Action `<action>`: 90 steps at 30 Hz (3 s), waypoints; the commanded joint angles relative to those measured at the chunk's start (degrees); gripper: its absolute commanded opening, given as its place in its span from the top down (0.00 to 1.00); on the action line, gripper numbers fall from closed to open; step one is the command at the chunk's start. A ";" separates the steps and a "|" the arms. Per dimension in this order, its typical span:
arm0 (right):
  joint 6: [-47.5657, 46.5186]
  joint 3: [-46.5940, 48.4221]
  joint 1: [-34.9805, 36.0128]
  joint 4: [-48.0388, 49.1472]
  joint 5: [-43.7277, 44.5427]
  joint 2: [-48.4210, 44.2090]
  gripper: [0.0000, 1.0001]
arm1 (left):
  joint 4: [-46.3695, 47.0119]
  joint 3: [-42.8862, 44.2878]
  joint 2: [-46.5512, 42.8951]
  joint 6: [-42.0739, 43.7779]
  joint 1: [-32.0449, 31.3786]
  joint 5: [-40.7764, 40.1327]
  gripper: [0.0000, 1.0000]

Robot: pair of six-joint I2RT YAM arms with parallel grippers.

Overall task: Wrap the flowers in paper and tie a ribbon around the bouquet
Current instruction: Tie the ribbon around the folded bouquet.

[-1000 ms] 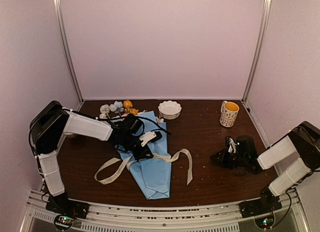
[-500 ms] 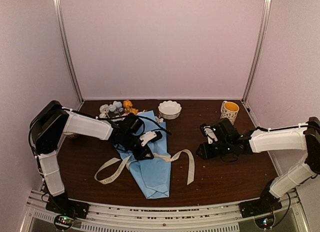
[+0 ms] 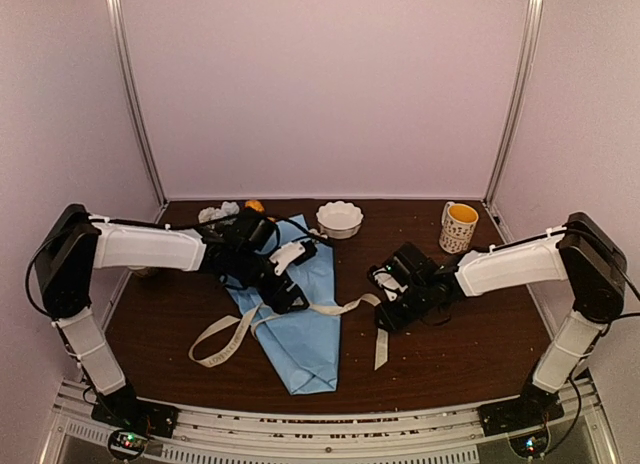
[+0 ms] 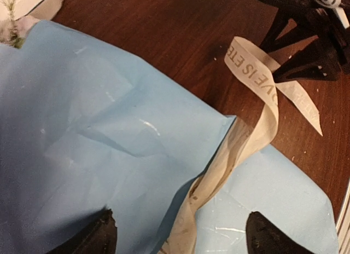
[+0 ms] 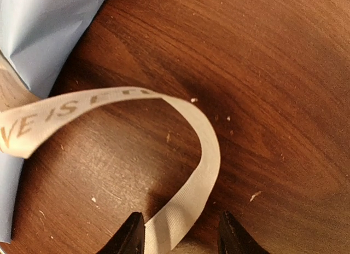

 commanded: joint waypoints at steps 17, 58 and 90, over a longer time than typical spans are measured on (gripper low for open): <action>-6.75 11.29 2.39 -6.79 7.45 9.09 0.71 | -31.05 -19.71 -17.40 -38.93 1.23 -22.93 0.08; -21.06 24.21 7.64 -2.64 28.17 -2.61 1.00 | -32.90 -9.09 -30.87 -34.53 -2.95 -42.69 1.00; -18.87 38.43 5.42 -0.06 16.64 3.64 1.00 | -25.47 -5.13 -30.47 -36.80 -3.64 -50.13 1.00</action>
